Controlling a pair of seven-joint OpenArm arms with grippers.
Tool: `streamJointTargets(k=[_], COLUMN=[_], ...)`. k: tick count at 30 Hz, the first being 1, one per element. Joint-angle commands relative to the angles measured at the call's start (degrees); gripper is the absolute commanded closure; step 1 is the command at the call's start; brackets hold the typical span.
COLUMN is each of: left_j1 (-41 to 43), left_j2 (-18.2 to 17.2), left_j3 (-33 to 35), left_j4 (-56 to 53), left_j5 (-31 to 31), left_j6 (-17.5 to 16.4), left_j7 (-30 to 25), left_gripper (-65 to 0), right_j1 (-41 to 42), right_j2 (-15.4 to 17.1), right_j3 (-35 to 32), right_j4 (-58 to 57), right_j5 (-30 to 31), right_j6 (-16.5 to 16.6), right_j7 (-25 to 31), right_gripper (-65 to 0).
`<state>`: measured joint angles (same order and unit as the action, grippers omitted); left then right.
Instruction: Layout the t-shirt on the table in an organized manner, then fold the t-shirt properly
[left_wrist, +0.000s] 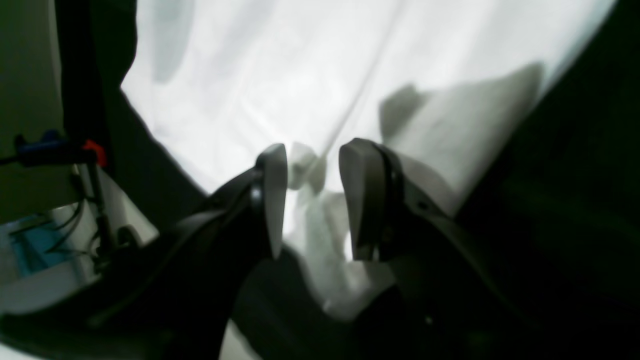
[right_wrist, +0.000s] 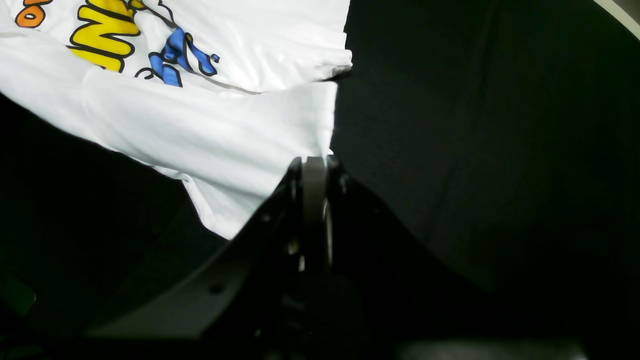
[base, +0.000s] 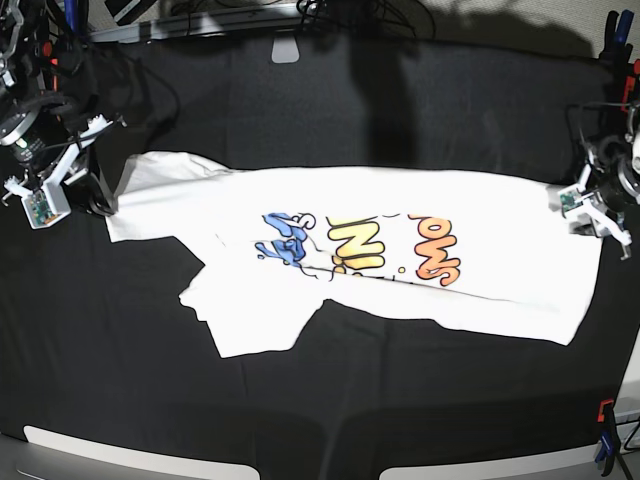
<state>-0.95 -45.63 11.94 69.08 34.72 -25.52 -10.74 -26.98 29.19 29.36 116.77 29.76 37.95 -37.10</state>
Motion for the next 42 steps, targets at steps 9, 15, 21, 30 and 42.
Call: streamJointTargets(k=[9,15,21,30,42], left_j1=[-4.2,-7.0,-6.8,-6.8,-6.8], left_j2=[-0.9,-0.9,-0.9,-0.4,2.0], left_j3=[-0.6,-0.6,-0.5,-0.5,-0.5], left_j4=[0.2,-1.8,-4.1,-4.3,-4.8], left_j5=[-0.5,-4.9,-4.7,-4.7,-0.7], left_j6=[0.9,0.9,0.8,0.4,-0.5], left_j7=[0.1,0.8,-0.4,-3.0,-4.1], left_gripper=[-18.7,-18.5,-18.5,-18.6,-16.1], right_j1=[0.3,0.3,0.3,0.3,0.3], right_j2=[0.8,0.8,0.8,0.8,0.8], right_j3=[0.6,0.6,0.6,0.6,0.6], right_j4=[0.7,0.7,0.7,0.7,0.7], right_j5=[0.4,0.4,0.5,0.5,0.4], right_j6=[-0.5,-0.5,-0.5,-0.5,-0.5], right_j7=[1.5,0.9,0.5,0.5,0.5], right_gripper=[0.0,0.0,0.0,0.0,0.0])
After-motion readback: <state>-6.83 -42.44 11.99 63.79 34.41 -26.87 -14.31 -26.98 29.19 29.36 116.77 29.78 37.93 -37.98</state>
